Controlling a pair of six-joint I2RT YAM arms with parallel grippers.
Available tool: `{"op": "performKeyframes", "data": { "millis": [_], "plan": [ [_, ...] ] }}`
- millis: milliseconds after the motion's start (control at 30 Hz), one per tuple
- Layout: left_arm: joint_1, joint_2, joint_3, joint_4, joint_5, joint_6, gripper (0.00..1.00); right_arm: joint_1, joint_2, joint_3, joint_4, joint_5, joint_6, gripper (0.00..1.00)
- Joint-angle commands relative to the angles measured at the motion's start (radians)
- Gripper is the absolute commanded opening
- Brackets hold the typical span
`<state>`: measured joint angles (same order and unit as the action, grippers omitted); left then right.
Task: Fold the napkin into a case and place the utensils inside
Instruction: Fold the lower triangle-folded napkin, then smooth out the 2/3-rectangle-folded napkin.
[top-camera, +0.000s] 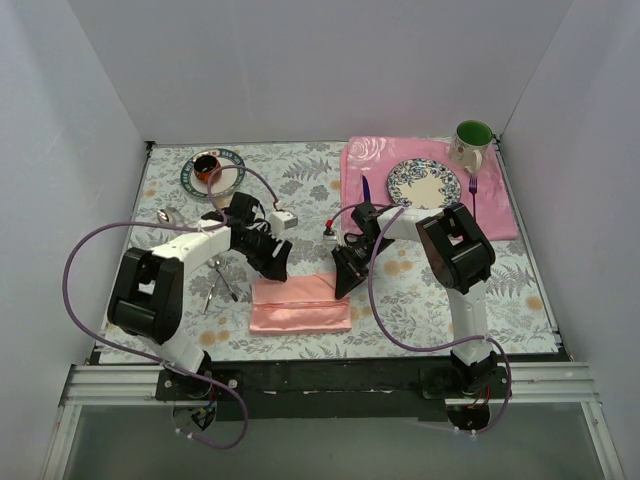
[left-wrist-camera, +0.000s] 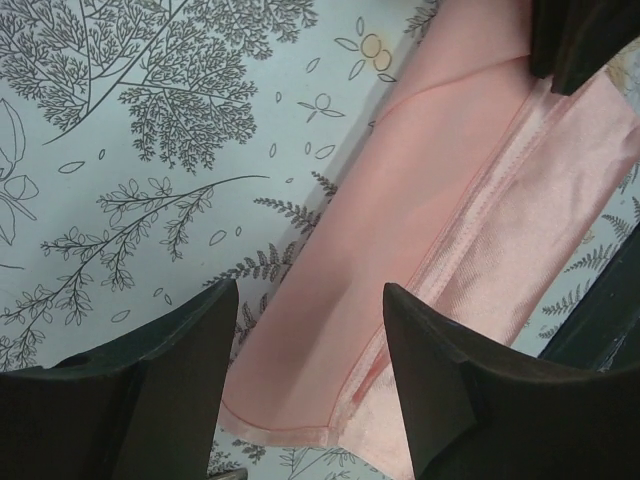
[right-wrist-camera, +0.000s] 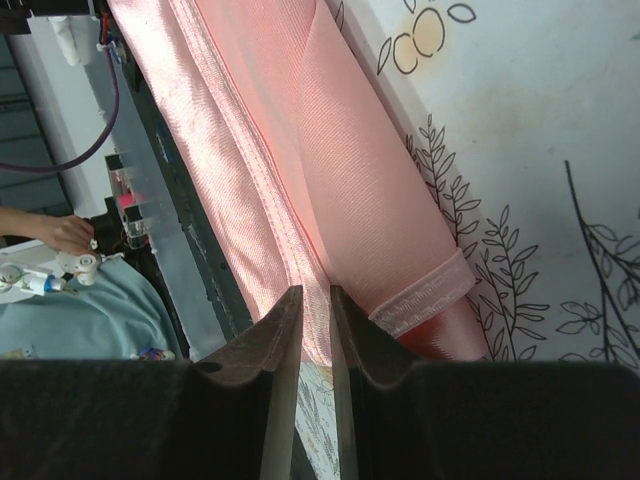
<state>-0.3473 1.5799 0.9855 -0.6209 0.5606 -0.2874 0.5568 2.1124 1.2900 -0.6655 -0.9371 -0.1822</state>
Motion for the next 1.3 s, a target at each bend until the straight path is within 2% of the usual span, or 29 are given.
{"op": "performKeyframes", "data": {
  "millis": [0,233,333,467,500,633,733,867,967,1033,1167,1267],
  "plan": [
    [0.011,0.052,0.054,0.001,0.042,0.028,0.59,0.005,0.006,0.005,0.107,0.153,-0.040,0.26],
    [0.011,0.156,0.093,-0.052,0.129,0.062,0.47,0.003,0.014,0.022,0.112,0.182,-0.051,0.26],
    [0.013,0.192,0.108,-0.059,0.154,0.051,0.37,0.003,0.020,0.032,0.106,0.193,-0.062,0.26],
    [0.016,0.223,0.124,-0.033,0.162,0.027,0.13,0.005,0.034,0.069,0.084,0.205,-0.086,0.26],
    [0.025,0.226,0.124,-0.024,0.159,0.018,0.01,0.005,0.037,0.081,0.080,0.210,-0.091,0.26],
    [0.048,0.227,0.122,0.033,0.110,-0.015,0.00,0.002,0.055,0.188,0.029,0.213,-0.131,0.26],
    [0.057,0.226,0.122,0.067,0.091,-0.013,0.00,0.002,0.054,0.258,-0.041,0.153,-0.177,0.26],
    [0.057,0.250,0.154,0.052,0.087,0.022,0.00,0.002,0.006,0.340,-0.115,-0.049,-0.214,0.27],
    [0.057,0.252,0.156,0.055,0.070,0.042,0.00,0.000,-0.012,0.412,-0.125,-0.114,-0.168,0.29],
    [0.056,0.252,0.156,0.055,0.070,0.040,0.00,0.000,-0.019,0.410,-0.042,-0.092,-0.076,0.31],
    [0.057,0.246,0.145,0.073,0.053,0.030,0.00,-0.001,0.026,0.385,0.009,0.027,-0.045,0.31],
    [0.057,0.241,0.136,0.085,0.050,0.018,0.00,-0.009,0.079,0.374,0.014,0.049,-0.022,0.31]
  ]
}}
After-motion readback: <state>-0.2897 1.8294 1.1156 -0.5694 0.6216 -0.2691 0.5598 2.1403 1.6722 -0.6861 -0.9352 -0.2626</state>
